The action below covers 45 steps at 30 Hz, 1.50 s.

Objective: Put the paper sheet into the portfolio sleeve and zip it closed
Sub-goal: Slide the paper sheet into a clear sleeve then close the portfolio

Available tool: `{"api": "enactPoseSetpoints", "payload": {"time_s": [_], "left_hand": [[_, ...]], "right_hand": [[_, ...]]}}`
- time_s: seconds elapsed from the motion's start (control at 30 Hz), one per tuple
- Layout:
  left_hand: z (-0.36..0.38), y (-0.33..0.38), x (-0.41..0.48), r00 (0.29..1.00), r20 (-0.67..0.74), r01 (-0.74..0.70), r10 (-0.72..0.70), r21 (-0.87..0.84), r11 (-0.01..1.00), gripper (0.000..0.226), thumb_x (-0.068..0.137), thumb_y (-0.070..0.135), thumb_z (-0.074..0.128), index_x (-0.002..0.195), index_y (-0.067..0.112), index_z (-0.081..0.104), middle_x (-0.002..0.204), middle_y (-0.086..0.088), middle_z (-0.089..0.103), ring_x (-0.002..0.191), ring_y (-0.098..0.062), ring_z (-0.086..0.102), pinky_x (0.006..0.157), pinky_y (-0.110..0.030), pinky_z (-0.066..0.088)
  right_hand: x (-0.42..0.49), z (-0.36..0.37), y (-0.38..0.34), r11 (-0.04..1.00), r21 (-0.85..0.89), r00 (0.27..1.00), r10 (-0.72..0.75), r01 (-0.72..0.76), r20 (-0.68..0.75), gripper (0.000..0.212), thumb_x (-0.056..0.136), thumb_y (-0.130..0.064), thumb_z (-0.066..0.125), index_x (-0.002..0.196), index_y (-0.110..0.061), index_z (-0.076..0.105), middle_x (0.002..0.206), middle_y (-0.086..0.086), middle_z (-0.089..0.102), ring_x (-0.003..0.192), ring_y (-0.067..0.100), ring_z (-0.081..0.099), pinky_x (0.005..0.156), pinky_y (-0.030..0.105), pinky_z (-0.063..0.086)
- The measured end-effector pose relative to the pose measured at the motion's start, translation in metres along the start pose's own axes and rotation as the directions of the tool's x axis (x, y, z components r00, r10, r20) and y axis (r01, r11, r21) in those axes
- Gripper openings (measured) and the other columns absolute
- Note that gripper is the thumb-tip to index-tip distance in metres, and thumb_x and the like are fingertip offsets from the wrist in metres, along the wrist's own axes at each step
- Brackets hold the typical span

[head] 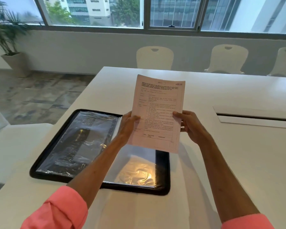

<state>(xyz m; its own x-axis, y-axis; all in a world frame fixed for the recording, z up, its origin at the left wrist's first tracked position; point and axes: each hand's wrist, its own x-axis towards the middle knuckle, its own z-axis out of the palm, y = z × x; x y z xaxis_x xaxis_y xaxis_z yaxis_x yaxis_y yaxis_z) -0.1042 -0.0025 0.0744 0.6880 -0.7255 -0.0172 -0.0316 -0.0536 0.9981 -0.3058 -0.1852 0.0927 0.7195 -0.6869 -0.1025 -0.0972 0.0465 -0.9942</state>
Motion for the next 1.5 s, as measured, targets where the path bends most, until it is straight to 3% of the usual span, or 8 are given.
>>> {"api": "enactPoseSetpoints", "payload": {"time_s": [0.2, 0.4, 0.7, 0.9, 1.0, 1.1, 1.27, 1.5], "left_hand": [[-0.038, -0.016, 0.011, 0.996, -0.025, 0.089, -0.088, 0.011, 0.996, 0.032, 0.102, 0.011, 0.057, 0.126, 0.019, 0.077, 0.111, -0.004, 0.084, 0.102, -0.031, 0.081, 0.086, -0.047, 0.065], [-0.06, -0.025, 0.01, 0.992, 0.009, 0.126, -0.126, 0.033, 0.992, 0.031, 0.107, 0.01, 0.053, 0.116, 0.032, 0.073, 0.109, 0.01, 0.08, 0.1, -0.012, 0.077, 0.076, -0.024, 0.056], [-0.082, -0.039, 0.022, 0.99, 0.026, 0.137, -0.139, 0.071, 0.988, 0.028, 0.107, 0.013, 0.056, 0.111, 0.036, 0.072, 0.11, 0.011, 0.079, 0.102, -0.013, 0.074, 0.084, -0.036, 0.055], [-0.084, -0.042, 0.038, 0.999, 0.0, 0.043, -0.044, 0.082, 0.996, 0.024, 0.105, 0.012, 0.06, 0.124, 0.022, 0.07, 0.118, -0.001, 0.079, 0.108, -0.022, 0.077, 0.095, -0.048, 0.063], [-0.083, -0.046, 0.045, 0.997, -0.078, 0.009, -0.002, 0.089, 0.996, 0.04, 0.101, 0.019, 0.062, 0.141, 0.023, 0.059, 0.126, 0.001, 0.075, 0.115, -0.018, 0.073, 0.096, -0.046, 0.062], [-0.081, -0.053, 0.053, 0.991, -0.124, -0.026, 0.051, 0.197, 0.98, 0.037, 0.102, 0.018, 0.056, 0.136, 0.029, 0.06, 0.125, 0.006, 0.075, 0.115, -0.015, 0.071, 0.102, -0.048, 0.059], [-0.07, -0.07, 0.057, 0.989, 0.053, -0.14, 0.138, 0.629, 0.765, 0.05, 0.1, 0.006, 0.059, 0.146, 0.026, 0.057, 0.158, 0.002, 0.049, 0.145, -0.022, 0.048, 0.117, -0.046, 0.045], [-0.052, -0.081, 0.064, 0.947, 0.28, -0.32, 0.156, 0.835, 0.447, 0.067, 0.101, 0.016, 0.057, 0.165, 0.022, 0.04, 0.177, 0.0, 0.029, 0.164, -0.025, 0.022, 0.132, -0.047, 0.02]], "right_hand": [[0.026, 0.03, 0.003, 0.996, -0.076, 0.996, 0.041, -0.035, 0.083, 0.032, 0.103, -0.03, 0.071, 0.128, -0.01, 0.075, 0.115, 0.015, 0.082, 0.107, 0.041, 0.078, 0.093, 0.058, 0.062], [0.038, 0.05, 0.017, 0.991, -0.097, 0.988, 0.105, -0.094, 0.111, 0.027, 0.103, -0.025, 0.072, 0.126, -0.01, 0.075, 0.112, 0.012, 0.083, 0.107, 0.036, 0.08, 0.083, 0.046, 0.064], [0.051, 0.063, 0.018, 0.981, -0.1, 0.963, 0.184, -0.167, 0.196, 0.036, 0.099, -0.022, 0.077, 0.13, -0.006, 0.07, 0.116, 0.016, 0.082, 0.106, 0.036, 0.08, 0.089, 0.054, 0.065], [0.054, 0.052, 0.011, 0.992, -0.127, 0.993, 0.043, -0.029, 0.113, 0.03, 0.101, -0.022, 0.075, 0.125, -0.003, 0.075, 0.11, 0.015, 0.083, 0.099, 0.033, 0.081, 0.071, 0.04, 0.066], [0.055, 0.042, 0.01, 0.996, -0.087, 0.999, -0.001, -0.004, -0.053, 0.025, 0.103, -0.021, 0.072, 0.121, -0.004, 0.076, 0.101, 0.013, 0.084, 0.089, 0.033, 0.081, 0.063, 0.036, 0.063], [0.054, 0.032, 0.014, 0.999, 0.012, 0.967, -0.028, 0.032, -0.252, 0.015, 0.103, -0.021, 0.072, 0.112, -0.01, 0.076, 0.097, 0.012, 0.084, 0.083, 0.029, 0.082, 0.062, 0.039, 0.065], [0.052, 0.026, 0.021, 0.978, 0.184, 0.881, 0.0, 0.099, -0.473, 0.007, 0.106, -0.019, 0.069, 0.112, -0.019, 0.071, 0.102, 0.008, 0.08, 0.09, 0.023, 0.081, 0.066, 0.04, 0.068], [0.056, 0.026, 0.029, 0.954, 0.283, 0.8, 0.095, 0.096, -0.592, 0.017, 0.106, -0.015, 0.068, 0.123, -0.019, 0.068, 0.113, 0.011, 0.078, 0.099, 0.025, 0.078, 0.07, 0.047, 0.07]]}}
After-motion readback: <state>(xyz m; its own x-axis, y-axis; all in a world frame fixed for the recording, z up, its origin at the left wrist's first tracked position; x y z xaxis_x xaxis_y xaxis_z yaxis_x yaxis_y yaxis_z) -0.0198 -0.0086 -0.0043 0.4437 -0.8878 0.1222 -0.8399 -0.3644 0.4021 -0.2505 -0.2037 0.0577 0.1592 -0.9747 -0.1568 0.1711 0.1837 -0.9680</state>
